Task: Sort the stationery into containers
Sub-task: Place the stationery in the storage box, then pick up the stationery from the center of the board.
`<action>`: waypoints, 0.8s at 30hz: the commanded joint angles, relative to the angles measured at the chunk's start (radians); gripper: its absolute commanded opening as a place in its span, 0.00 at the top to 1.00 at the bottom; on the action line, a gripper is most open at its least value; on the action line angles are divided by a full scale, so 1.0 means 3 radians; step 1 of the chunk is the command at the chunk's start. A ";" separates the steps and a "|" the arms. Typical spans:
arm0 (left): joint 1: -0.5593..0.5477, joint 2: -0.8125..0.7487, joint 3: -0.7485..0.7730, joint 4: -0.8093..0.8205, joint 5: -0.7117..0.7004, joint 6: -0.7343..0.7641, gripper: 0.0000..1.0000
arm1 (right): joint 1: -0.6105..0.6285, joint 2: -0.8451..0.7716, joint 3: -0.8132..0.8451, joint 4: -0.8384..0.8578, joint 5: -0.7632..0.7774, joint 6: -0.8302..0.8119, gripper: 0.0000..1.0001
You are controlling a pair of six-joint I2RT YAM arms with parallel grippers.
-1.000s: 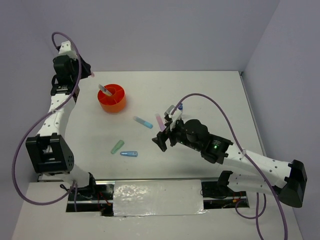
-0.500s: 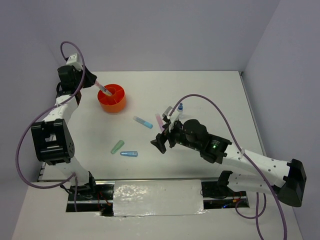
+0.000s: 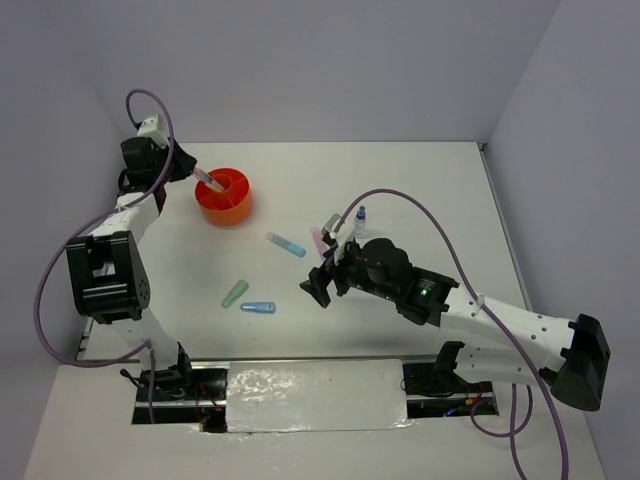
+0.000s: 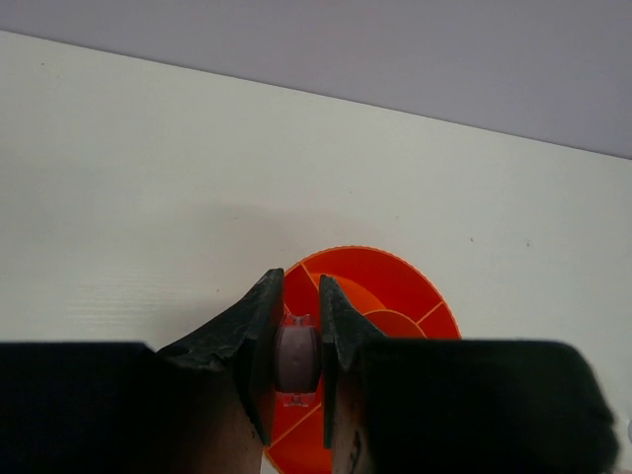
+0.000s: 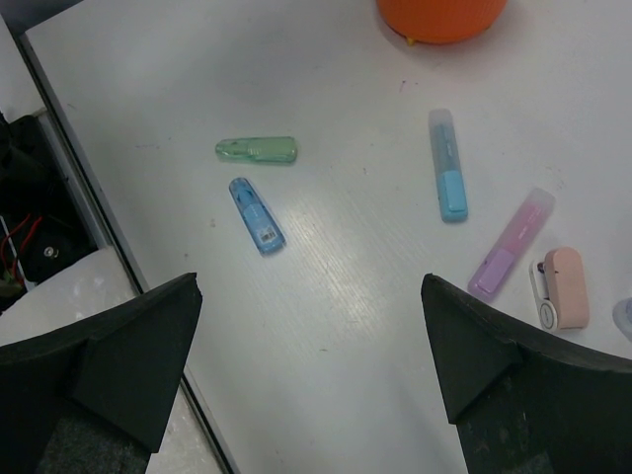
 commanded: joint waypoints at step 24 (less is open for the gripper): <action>0.0000 -0.0193 0.0087 -0.0208 -0.0633 -0.0333 0.03 | 0.0002 0.0444 0.0121 0.0158 -0.0203 -0.0075 0.01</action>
